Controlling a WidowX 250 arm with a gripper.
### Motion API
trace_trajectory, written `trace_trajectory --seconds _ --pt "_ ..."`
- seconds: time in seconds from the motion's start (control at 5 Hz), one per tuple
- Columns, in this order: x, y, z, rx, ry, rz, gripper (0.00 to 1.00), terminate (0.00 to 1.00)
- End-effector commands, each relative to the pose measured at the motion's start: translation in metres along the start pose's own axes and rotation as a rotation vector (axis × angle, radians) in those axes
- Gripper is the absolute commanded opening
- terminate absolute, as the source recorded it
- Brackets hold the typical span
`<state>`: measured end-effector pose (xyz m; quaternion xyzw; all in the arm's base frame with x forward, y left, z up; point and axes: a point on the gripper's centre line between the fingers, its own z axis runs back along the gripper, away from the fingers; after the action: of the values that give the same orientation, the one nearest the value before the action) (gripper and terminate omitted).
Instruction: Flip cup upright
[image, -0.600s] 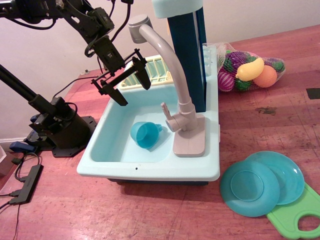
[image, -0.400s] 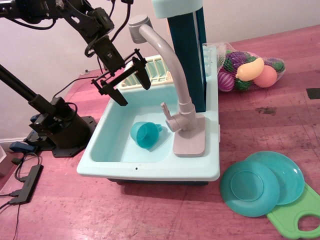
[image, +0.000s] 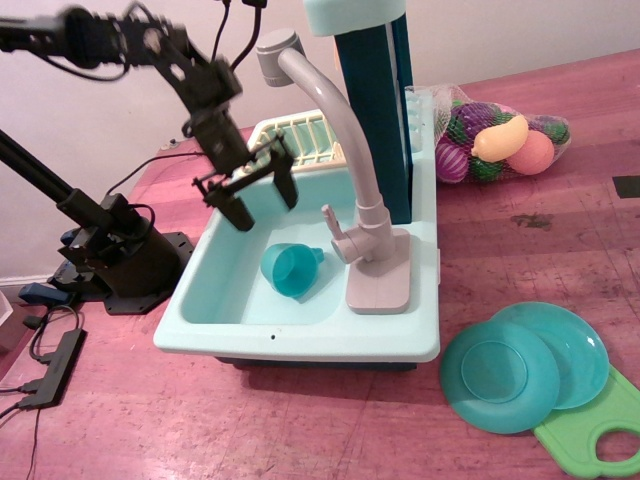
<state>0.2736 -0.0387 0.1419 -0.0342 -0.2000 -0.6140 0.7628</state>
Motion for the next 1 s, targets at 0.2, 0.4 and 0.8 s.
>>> trace_trajectory --seconds 0.2,0.4,0.8 --pt "-0.010 -0.025 0.013 0.062 -0.096 -0.362 1.00 0.00" --pt "0.005 -0.021 -0.003 0.041 -0.119 -0.420 1.00 0.00" --pt "0.046 0.009 -0.005 0.045 -0.115 -0.474 1.00 0.00"
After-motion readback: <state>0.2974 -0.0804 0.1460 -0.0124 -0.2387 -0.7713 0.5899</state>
